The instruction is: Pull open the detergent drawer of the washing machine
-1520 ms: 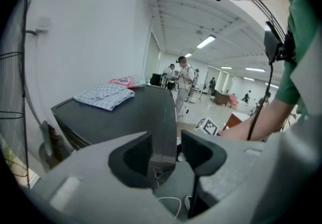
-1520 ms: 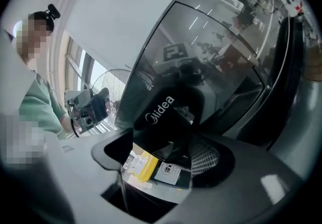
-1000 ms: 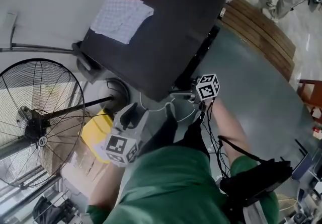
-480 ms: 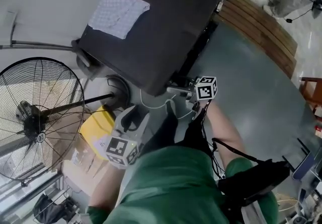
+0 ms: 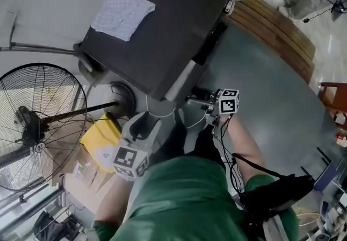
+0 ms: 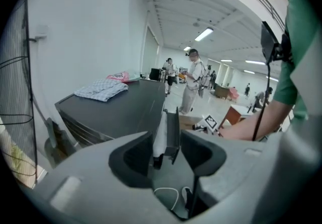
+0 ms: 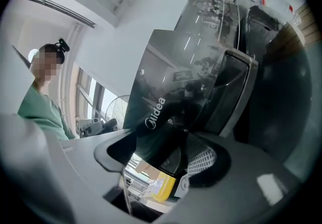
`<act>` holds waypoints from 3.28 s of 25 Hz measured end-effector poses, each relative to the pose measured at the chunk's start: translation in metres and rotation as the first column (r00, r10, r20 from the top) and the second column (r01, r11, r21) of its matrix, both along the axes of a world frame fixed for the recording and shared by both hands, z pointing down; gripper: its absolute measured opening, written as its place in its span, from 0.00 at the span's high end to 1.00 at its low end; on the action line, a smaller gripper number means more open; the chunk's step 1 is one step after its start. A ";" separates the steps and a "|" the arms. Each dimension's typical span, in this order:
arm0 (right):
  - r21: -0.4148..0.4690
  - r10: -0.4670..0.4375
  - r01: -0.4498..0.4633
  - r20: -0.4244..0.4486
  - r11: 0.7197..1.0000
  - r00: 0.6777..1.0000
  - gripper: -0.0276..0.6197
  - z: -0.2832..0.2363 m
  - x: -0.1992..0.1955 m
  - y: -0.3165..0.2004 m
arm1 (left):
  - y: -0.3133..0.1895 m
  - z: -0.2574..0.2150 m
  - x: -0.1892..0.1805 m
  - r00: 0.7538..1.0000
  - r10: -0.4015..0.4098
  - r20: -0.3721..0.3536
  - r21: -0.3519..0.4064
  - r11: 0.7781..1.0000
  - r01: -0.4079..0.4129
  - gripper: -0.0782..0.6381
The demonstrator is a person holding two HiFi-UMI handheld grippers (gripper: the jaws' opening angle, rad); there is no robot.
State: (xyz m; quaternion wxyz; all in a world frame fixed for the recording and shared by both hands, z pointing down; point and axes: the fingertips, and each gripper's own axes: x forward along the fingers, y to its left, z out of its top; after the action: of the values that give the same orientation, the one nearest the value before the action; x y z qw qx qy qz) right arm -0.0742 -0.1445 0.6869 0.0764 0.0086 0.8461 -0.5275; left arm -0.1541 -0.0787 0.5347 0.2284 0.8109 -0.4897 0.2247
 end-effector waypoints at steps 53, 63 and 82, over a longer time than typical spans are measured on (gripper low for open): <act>0.249 0.560 -0.523 -0.111 0.815 0.821 0.65 -0.162 0.155 0.005 | -0.032 -0.050 0.034 0.997 0.061 -0.054 0.155 0.987 -0.052 0.66; 0.465 0.737 -0.584 -0.284 0.666 0.614 0.74 -0.245 0.159 -0.020 | -0.065 -0.092 0.026 0.997 0.060 -0.045 0.251 0.967 -0.047 0.69; 0.834 0.867 -0.385 -0.199 0.395 0.457 0.81 -0.348 0.148 -0.017 | -0.105 -0.192 0.046 0.991 0.134 -0.029 0.495 0.863 -0.102 0.76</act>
State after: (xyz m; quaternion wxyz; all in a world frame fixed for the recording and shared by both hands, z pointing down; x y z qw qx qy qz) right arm 0.0736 -0.1620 0.3385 -0.0049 -0.4810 0.8743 -0.0643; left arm -0.1083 -0.1834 0.3423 0.0151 0.8772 -0.4730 0.0809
